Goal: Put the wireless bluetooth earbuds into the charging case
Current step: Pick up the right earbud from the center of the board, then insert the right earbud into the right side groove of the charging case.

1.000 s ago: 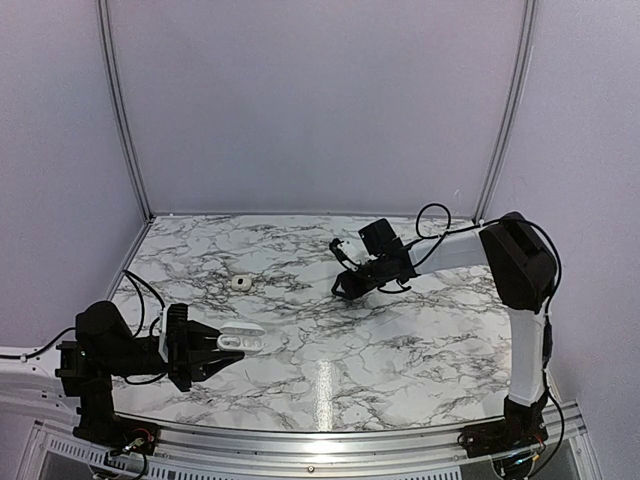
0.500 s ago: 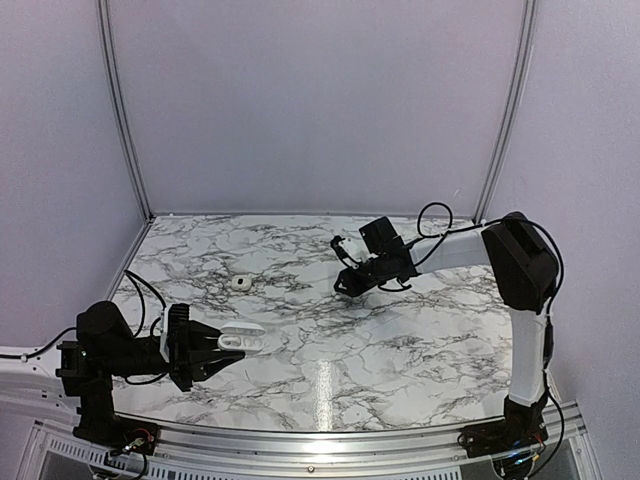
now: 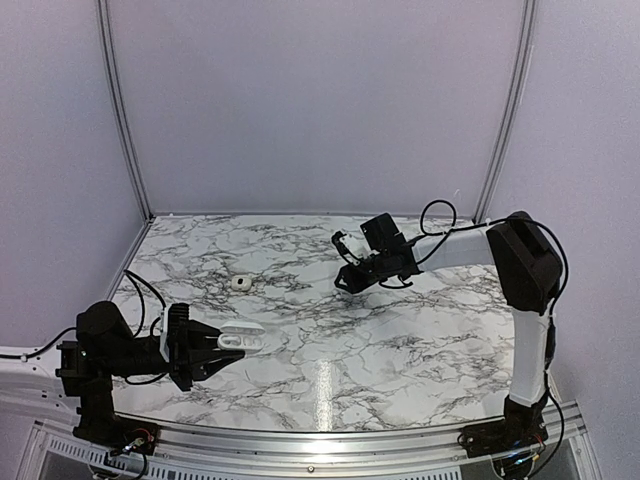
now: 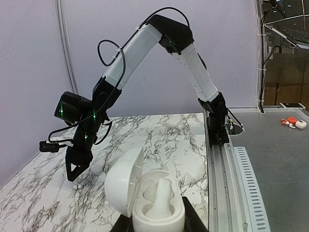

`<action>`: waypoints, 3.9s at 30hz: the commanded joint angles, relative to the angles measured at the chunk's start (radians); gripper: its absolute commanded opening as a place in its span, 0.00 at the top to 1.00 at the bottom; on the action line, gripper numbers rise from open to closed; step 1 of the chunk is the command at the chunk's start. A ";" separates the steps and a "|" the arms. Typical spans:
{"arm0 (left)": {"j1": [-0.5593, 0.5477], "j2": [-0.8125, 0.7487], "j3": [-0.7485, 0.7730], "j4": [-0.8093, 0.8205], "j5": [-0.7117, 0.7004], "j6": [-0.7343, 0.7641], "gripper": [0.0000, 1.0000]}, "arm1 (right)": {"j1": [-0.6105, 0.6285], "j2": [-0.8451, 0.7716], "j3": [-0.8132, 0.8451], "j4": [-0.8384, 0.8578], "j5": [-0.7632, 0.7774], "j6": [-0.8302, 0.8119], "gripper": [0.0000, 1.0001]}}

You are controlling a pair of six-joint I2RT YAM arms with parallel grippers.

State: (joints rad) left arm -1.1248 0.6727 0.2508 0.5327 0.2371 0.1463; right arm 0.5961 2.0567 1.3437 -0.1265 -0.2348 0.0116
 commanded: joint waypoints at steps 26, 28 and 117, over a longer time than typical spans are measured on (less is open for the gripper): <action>0.005 -0.023 -0.008 0.041 -0.006 0.009 1.00 | 0.045 0.059 0.011 -0.024 0.009 -0.009 0.72; 0.005 -0.022 -0.008 0.041 -0.007 0.010 1.00 | 0.045 0.053 0.008 -0.024 0.009 -0.009 0.71; 0.005 -0.039 -0.001 0.036 0.053 0.007 1.00 | 0.175 -0.546 -0.225 -0.006 -0.116 -0.115 1.00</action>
State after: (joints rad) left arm -1.1248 0.6506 0.2470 0.5331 0.2543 0.1612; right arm 0.7059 1.6848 1.1595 -0.1631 -0.2909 -0.0460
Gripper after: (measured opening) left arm 0.252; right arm 0.048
